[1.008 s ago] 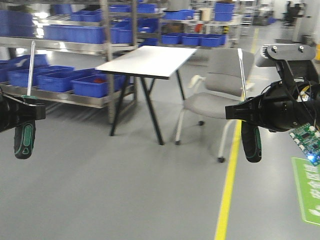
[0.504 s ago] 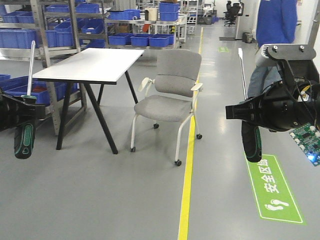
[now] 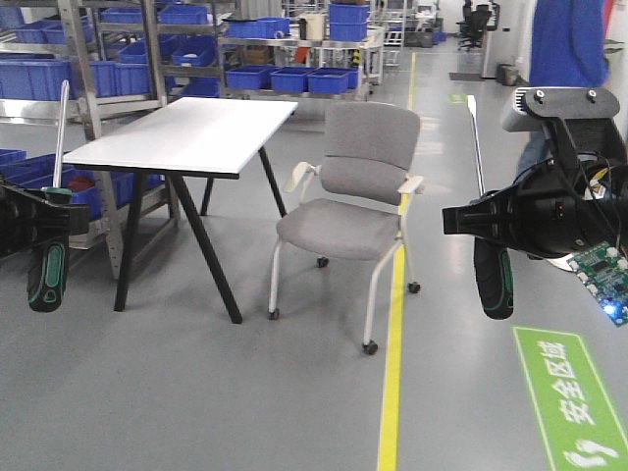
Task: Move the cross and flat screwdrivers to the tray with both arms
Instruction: 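Hold both screwdrivers raised while the base turns away from the table, then hold both screwdrivers while the base drives to the conveyor tray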
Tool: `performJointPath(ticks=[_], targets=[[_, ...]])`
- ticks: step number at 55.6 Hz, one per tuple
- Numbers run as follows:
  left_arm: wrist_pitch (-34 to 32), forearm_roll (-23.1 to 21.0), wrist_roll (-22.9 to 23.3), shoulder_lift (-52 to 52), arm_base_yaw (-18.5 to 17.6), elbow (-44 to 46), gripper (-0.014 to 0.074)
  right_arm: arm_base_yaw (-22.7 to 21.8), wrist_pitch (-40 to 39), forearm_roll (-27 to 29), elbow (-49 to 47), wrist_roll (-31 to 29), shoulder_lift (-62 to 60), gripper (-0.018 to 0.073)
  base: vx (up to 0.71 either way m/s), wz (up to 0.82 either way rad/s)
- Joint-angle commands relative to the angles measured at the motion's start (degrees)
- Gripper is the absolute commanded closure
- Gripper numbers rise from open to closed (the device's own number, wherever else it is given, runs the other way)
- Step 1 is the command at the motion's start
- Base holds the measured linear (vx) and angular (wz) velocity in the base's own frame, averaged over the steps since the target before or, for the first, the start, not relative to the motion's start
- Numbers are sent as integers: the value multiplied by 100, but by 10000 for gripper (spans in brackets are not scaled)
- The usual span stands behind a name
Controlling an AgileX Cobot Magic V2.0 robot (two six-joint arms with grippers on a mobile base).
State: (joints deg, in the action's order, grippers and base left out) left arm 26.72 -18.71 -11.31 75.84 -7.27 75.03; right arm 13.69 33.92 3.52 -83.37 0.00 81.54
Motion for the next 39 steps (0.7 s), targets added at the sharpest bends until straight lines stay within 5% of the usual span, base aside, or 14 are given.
performJointPath(ticks=[1, 39], targets=[[-500, -113, 43, -188, -26, 197, 596, 1, -584, 10, -194, 0, -213, 567, 42, 23], [-500, -113, 43, -188, -26, 197, 596, 1, -574, 4, -194, 0, -213, 567, 44, 28]])
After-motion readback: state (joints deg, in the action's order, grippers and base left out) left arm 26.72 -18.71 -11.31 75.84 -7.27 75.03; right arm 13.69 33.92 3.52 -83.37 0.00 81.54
